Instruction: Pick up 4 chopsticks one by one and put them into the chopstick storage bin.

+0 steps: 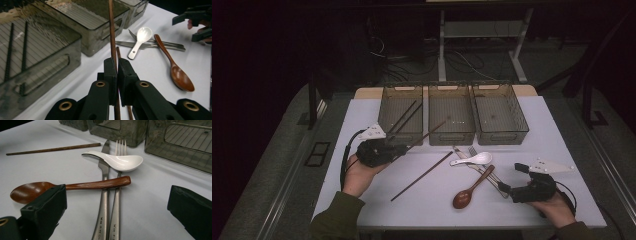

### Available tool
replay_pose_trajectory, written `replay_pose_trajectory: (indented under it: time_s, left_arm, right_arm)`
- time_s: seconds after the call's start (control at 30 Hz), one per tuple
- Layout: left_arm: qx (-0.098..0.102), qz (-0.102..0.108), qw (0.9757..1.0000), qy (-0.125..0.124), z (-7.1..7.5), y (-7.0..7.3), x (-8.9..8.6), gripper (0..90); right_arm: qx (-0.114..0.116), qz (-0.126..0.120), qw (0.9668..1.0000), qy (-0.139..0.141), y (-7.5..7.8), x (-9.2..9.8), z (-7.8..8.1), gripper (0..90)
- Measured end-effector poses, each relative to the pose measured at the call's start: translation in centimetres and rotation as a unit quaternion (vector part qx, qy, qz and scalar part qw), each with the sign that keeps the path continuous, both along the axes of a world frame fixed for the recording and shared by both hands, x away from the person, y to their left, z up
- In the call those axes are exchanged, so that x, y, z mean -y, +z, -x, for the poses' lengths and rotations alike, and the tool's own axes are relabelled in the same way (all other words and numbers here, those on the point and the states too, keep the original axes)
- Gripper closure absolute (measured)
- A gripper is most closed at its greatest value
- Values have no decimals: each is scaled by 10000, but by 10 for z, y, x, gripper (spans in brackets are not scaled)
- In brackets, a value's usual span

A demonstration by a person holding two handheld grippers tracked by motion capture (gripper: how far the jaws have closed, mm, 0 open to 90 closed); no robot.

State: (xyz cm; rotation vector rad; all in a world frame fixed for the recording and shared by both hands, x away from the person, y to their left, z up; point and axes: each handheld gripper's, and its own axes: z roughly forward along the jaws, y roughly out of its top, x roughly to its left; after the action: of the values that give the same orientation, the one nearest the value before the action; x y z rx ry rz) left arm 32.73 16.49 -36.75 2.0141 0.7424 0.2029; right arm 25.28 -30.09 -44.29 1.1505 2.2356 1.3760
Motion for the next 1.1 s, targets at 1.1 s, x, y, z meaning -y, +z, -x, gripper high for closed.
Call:
replay_pose_trajectory:
  time_s: [1.1]
  left_arm:
    - [87,-115,9972,734,-78,31,-6,847]
  right_arm:
    - [6,-11,10000,-36,0,1,0,22]
